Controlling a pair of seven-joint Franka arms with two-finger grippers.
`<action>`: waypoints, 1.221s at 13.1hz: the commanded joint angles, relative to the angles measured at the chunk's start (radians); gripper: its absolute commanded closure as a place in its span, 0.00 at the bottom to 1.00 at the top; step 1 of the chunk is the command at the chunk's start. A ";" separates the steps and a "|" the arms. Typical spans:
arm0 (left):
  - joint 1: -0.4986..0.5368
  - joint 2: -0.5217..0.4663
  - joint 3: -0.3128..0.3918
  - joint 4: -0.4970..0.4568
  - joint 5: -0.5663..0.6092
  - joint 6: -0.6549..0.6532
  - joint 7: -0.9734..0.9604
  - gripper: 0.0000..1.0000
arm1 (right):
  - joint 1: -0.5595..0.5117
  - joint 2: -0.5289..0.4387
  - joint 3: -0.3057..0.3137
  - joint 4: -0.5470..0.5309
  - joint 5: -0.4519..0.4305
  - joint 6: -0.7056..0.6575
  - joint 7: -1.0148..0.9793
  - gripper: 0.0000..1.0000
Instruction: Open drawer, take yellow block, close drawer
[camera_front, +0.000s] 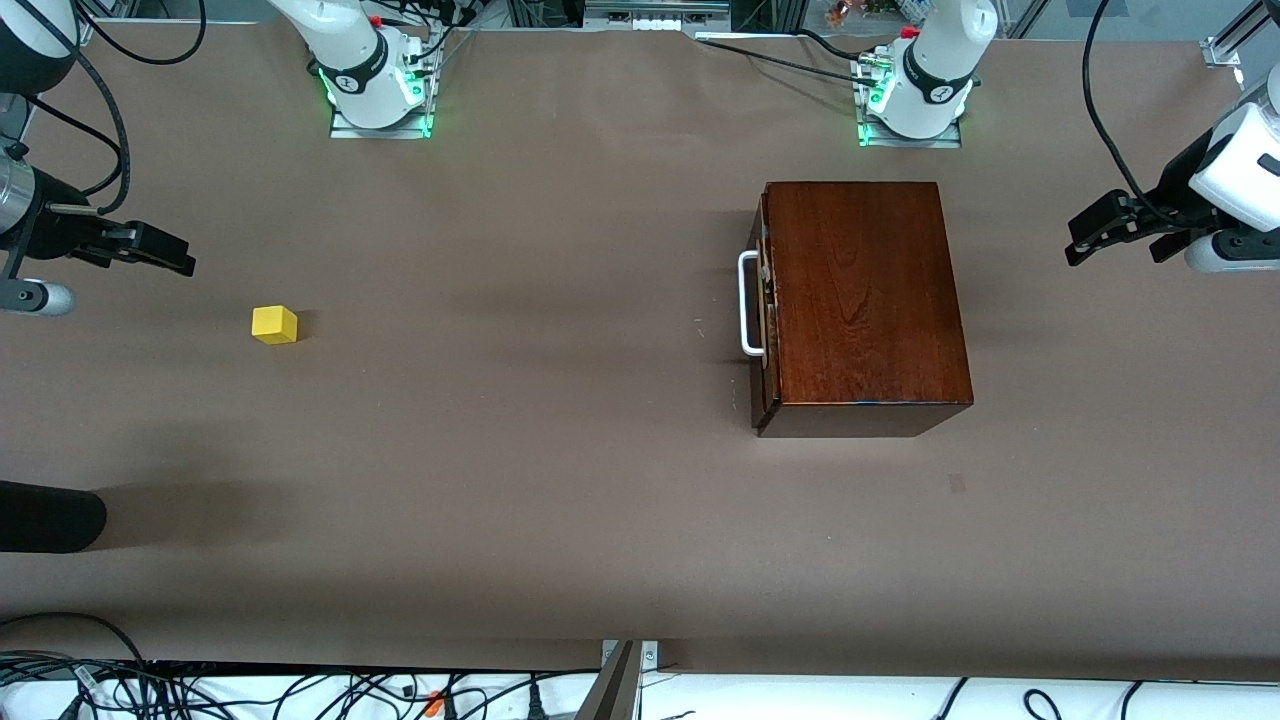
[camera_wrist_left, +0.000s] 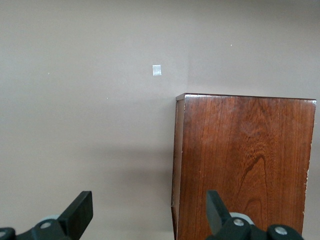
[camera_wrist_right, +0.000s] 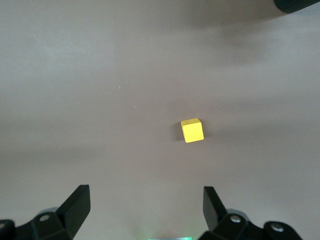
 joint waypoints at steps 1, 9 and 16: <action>0.002 0.022 0.000 0.039 -0.006 -0.037 0.019 0.00 | -0.021 -0.017 0.020 -0.015 0.000 0.011 0.006 0.00; 0.000 0.022 -0.008 0.043 -0.008 -0.038 0.019 0.00 | -0.023 -0.028 0.019 -0.024 0.002 0.046 -0.002 0.00; 0.000 0.024 -0.006 0.045 -0.008 -0.041 0.019 0.00 | -0.021 -0.051 0.020 -0.043 -0.001 0.062 -0.009 0.00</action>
